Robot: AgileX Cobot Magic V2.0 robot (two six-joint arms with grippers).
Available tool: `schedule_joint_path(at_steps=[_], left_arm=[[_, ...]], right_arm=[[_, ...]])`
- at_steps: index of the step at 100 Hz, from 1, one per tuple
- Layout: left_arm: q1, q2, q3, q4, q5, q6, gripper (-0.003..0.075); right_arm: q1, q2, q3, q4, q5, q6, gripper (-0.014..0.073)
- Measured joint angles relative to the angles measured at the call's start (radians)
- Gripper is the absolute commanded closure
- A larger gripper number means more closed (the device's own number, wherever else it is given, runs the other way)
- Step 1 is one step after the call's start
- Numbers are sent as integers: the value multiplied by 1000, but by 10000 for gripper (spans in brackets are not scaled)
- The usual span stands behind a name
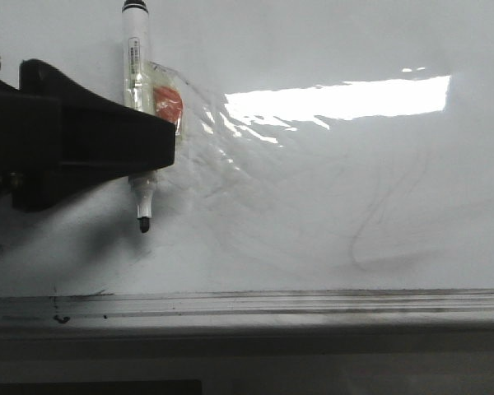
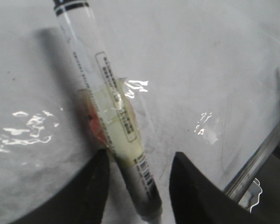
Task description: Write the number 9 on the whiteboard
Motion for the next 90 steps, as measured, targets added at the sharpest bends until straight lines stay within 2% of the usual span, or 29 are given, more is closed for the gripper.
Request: schedule_joint_path(at_steps=[11,34,46,55,61,66,70,78,90], left_arm=[[0,9,0,-27,4,7,740],[-2,9,0,-31,4,15,741],[-2,6,0,49,25,15,741],[-2,-8,0,107,49,15,741],[-2,-30,0,159,57,17,741],[-2,-50,0,217,58,22,741],[-2,-67,0,275,58,34,741],[-2,-97,0,391,58,51,741],[-2,-133,0,517,58,63,741]], right_arm=[[46,2,0,0,33,0,657],[276,57,-65,-25,90,-2,657],[422,135,-151,-32,138,-23,644],[551,206,-235,-32,173,-43,528],[638,268,-288,-32,188,-48,361],[716,318,-338,-32,191,-50,258],[781,363,-367,-32,191,-50,209],[898,441,-431,-32,181,-53,195],[1012,556,-506,-32,163,-55,198]])
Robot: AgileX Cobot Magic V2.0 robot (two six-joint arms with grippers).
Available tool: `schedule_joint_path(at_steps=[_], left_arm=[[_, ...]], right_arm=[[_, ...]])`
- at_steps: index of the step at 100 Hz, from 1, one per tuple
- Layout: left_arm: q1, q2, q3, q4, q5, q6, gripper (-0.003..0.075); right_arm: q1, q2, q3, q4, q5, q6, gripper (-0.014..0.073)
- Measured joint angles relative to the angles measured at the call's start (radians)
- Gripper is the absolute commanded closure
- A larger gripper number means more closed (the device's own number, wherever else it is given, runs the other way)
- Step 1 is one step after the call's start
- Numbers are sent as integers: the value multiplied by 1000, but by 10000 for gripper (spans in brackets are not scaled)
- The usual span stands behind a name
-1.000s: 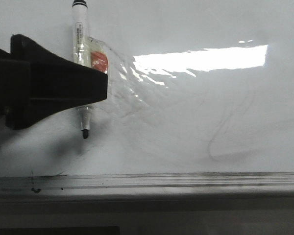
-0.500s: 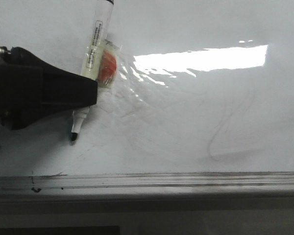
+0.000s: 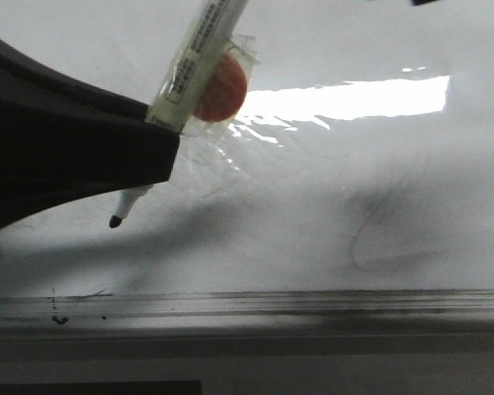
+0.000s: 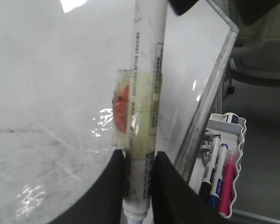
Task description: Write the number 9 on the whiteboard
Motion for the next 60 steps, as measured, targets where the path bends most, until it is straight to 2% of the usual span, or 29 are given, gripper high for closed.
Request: schedule_joint_path(at_steps=[19,24,31,50,53,60], left_arm=[[0,-14,0,104,0,51,741],[0,-14,0,112,0,55,741],[0,-14,0,116,0,57,741],[0,-14,0,118,0,58,740],[0,-14,0,118,0,60,735],[0,-14,0,121,0,65,678]], right_arm=[[50,134,-78,0,-7,-1,200],[50,156,-93,5,-7,-1,229],[50,180,-110,9,-7,-1,320],[50,194,-123,15,21,-1,635],[50,194,-123,20,20,-1,666],[54,194,-125,28,22,-1,663]])
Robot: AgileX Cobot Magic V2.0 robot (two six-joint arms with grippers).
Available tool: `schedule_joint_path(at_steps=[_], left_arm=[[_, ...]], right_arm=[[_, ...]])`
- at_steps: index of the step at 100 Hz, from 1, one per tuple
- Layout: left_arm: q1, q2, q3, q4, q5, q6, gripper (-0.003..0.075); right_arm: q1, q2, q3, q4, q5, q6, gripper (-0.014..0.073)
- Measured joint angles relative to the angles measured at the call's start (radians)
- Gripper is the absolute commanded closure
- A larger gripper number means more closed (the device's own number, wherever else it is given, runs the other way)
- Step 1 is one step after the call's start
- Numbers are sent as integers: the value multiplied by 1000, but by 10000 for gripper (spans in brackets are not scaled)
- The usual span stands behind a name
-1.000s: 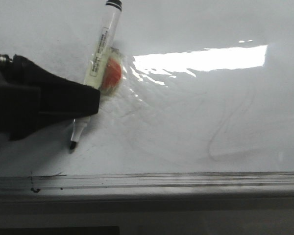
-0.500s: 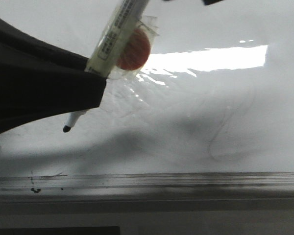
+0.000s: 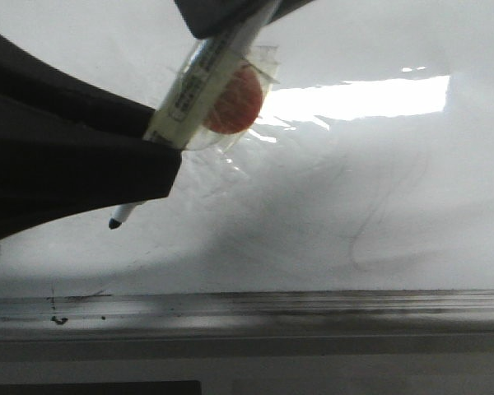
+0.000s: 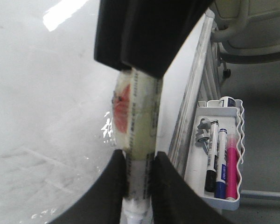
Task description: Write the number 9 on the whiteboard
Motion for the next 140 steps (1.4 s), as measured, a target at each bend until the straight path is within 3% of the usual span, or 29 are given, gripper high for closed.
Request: schedule_joint_path(at_steps=[14,21,42,56,72,100,140], left_arm=[[0,0,0,-2,0,2,457],[0,0,0,-9,-2,2,407],[0,-72,2,-80,97,2,405],[2,-238,2,-206,253,2,405],[40,-431,3,-261,327,2,405],[164,-510,6,-304,352,2,405],[175,-510,8,-308,312,2,405]], right_arm=[[0,0,0,0,6,0,663],[0,0,0,-4,20,0,663],[-11,0,-12,-6,30,0,653],[-59,0,-64,-6,40,6,654],[-138,1,-148,-6,44,6,654],[-225,95,-260,-6,52,24,654],[-220,224,-337,19,109,52,657]])
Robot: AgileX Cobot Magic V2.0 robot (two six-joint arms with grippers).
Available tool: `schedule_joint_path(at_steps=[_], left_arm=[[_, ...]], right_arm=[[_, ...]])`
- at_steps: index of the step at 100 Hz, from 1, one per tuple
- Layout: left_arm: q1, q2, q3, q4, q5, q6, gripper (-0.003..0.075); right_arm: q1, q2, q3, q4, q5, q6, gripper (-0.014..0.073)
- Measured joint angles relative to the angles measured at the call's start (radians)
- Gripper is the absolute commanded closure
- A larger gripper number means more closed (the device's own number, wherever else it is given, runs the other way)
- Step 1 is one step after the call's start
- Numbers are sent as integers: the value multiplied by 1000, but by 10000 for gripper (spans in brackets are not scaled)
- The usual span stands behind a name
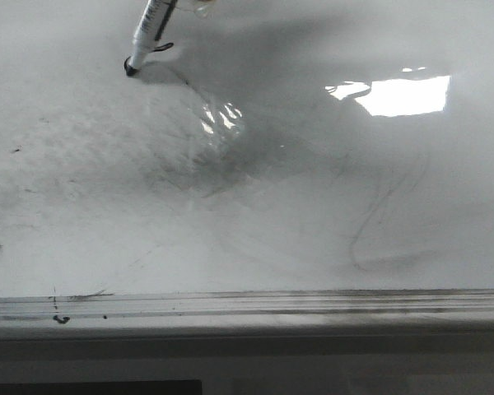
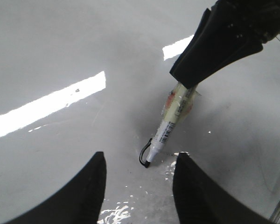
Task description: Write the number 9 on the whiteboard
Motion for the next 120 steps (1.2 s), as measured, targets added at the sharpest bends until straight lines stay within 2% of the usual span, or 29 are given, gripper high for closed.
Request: schedule_joint_path(at_steps=[21,38,60,82,101,120], left_arm=[[0,0,0,-1,0,0,405],[0,0,0,-2,0,0,405],[-4,11,0,15,0,0,405],[-149,195,0,38,-8,0,405],[-196,390,0,29,-139,0,405],[-198,468,0,21,-242,0,410]], right_arm=[[-35,-29,-41,-47,54,10,657],[-35,-31,-22,-16,79,10,657],[55,-27,73,18,140,10,657],[128,-25,23,2,152,8,657],[174,-25,21,18,185,8,657],[193,-25,21,22,193,8,657]])
